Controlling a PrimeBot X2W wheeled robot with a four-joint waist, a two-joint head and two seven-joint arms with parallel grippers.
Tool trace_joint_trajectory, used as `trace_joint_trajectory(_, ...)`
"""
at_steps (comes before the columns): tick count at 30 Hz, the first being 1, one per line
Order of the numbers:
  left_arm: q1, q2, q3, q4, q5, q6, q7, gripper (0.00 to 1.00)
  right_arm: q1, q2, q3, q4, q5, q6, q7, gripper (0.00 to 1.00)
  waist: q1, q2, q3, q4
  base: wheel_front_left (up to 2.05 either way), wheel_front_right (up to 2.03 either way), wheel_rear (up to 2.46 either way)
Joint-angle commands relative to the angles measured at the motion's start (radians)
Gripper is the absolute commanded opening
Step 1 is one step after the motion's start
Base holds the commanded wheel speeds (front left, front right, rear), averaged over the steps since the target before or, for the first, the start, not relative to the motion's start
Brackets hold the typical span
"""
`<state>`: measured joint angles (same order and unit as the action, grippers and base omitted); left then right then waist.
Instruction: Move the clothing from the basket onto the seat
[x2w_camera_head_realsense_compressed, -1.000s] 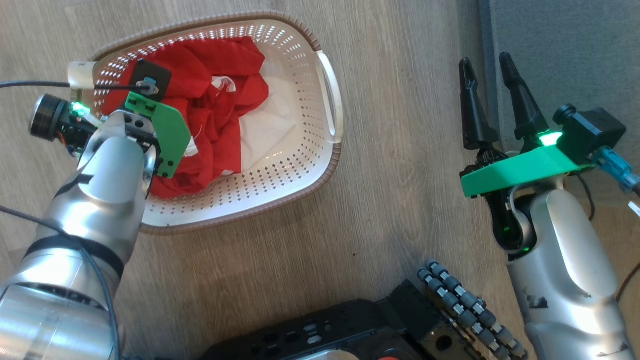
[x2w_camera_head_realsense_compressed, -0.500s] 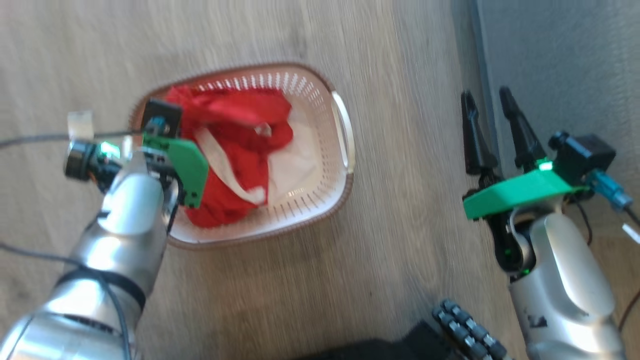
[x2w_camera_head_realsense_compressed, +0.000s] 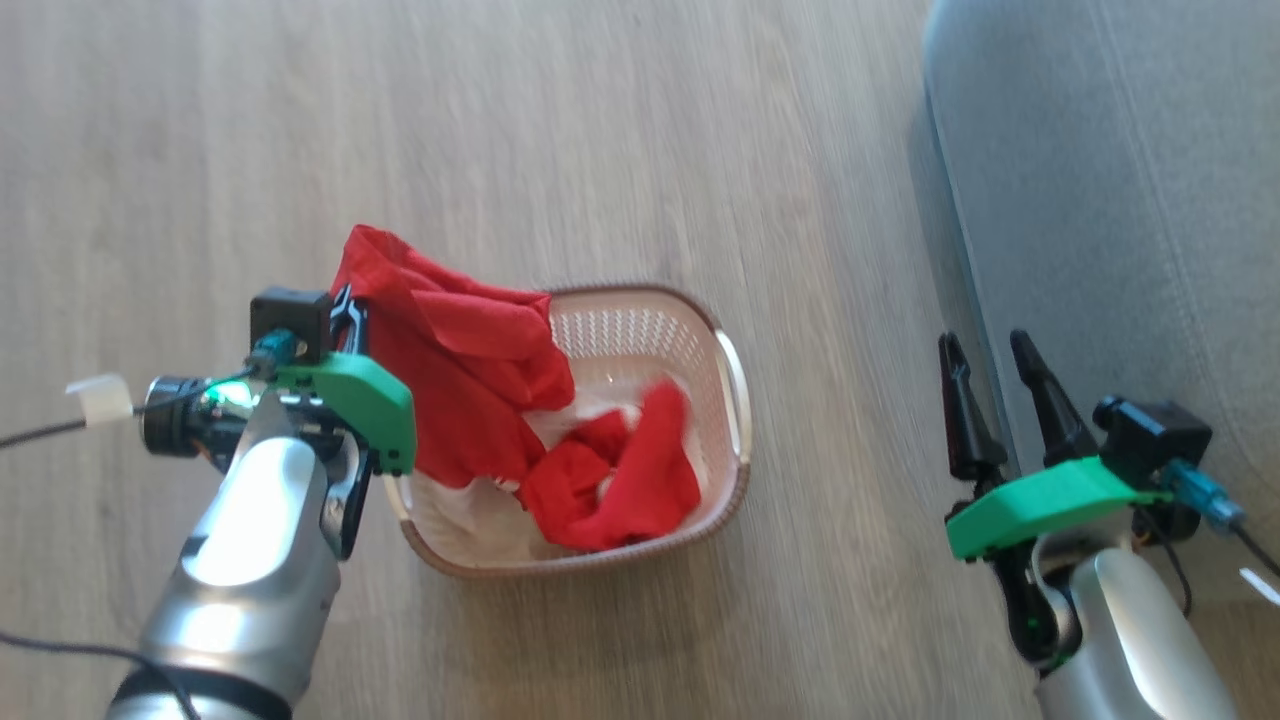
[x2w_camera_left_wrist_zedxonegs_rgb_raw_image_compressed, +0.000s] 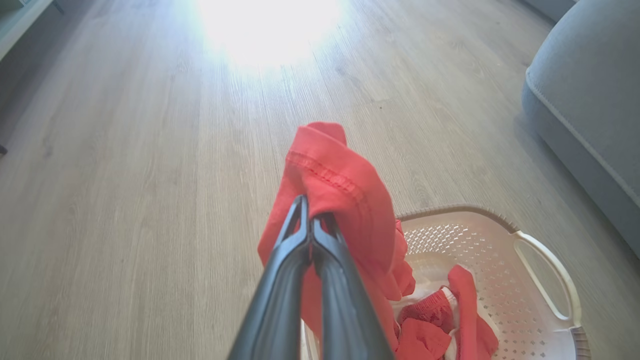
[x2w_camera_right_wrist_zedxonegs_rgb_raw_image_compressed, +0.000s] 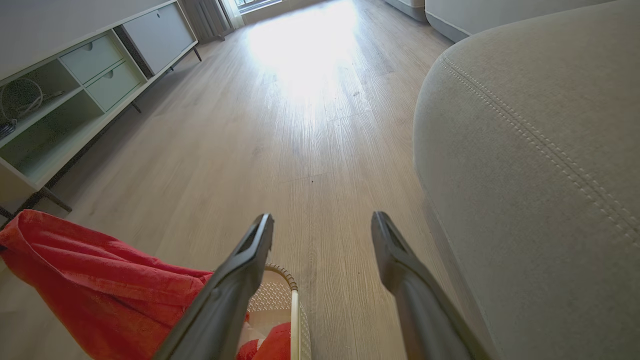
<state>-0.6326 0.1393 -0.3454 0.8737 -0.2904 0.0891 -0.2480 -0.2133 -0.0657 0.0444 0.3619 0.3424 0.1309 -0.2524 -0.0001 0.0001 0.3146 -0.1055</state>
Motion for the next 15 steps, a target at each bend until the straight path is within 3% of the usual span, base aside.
trace_joint_trajectory(1,-0.015,0.035,0.035,-0.035,-0.001,0.01,-0.014,0.0,0.003,-0.009,0.02,-0.023,-0.01,0.0,-0.009,1.0,0.0001,-0.0001,-0.047,0.031,0.0,0.0,0.0)
trace_joint_trajectory(15,0.111,0.064,0.075,-0.253,0.0,0.017,-0.012,0.0,0.062,-0.007,0.033,-0.01,-0.025,0.0,-0.009,1.0,0.0001,-0.0001,-0.172,0.043,0.0,0.0,0.0)
